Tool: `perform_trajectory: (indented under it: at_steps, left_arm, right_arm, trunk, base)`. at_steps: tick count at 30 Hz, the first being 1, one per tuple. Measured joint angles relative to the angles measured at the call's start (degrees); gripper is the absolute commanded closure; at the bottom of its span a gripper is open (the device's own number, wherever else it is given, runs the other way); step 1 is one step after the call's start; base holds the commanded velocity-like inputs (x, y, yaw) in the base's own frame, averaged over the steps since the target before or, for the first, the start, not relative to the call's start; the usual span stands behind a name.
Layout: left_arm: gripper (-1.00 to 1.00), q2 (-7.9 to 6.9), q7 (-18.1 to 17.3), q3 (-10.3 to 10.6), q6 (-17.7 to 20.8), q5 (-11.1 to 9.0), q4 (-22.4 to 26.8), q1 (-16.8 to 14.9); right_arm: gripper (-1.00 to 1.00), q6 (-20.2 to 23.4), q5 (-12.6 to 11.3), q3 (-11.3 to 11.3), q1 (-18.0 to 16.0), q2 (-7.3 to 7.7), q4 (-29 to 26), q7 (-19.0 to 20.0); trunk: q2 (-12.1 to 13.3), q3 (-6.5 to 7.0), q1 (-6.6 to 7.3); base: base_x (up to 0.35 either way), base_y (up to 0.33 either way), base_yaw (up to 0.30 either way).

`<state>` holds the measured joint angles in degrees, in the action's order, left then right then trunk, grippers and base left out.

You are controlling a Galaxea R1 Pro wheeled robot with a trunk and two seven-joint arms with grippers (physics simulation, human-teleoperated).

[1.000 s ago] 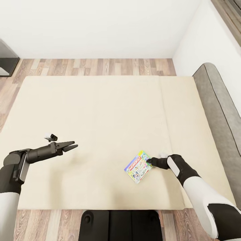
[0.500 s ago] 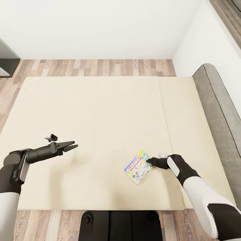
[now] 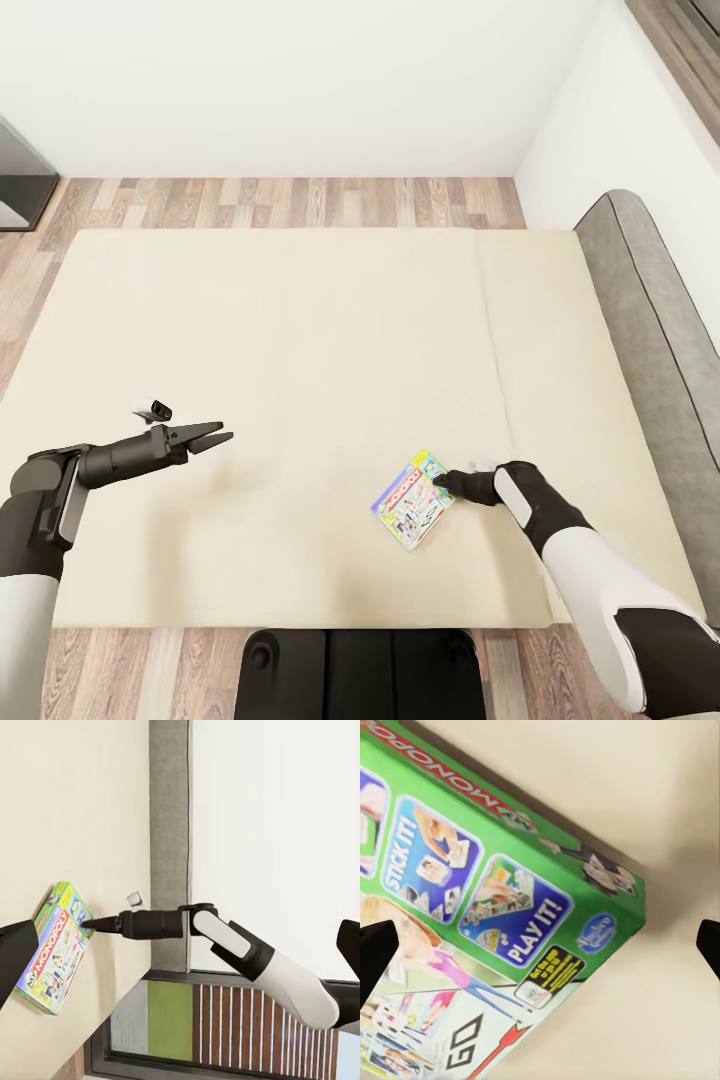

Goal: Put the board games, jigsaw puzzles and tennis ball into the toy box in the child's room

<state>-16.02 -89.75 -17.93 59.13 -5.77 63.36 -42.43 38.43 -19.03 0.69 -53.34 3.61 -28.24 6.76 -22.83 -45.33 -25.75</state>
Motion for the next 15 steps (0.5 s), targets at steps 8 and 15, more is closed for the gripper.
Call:
perform_trajectory:
  at_steps: [8,15]
  left_arm:
    - [-1.0,-0.04,0.0,0.0,0.0,0.0,0.0,0.0]
    - [-1.0,-0.05,0.0,0.0,0.0,0.0,0.0,0.0]
  right_arm:
    - [-1.0,-0.1,0.1,0.0,0.0,-1.64,0.0,0.0]
    - [-1.0,-0.1,0.1,0.0,0.0,-2.63,0.0,-0.1]
  trunk:
    - [0.0,0.0,0.0]
    - [0.0,0.0,0.0]
  base:
    - [0.0,0.0,0.0]
    - [0.0,0.0,0.0]
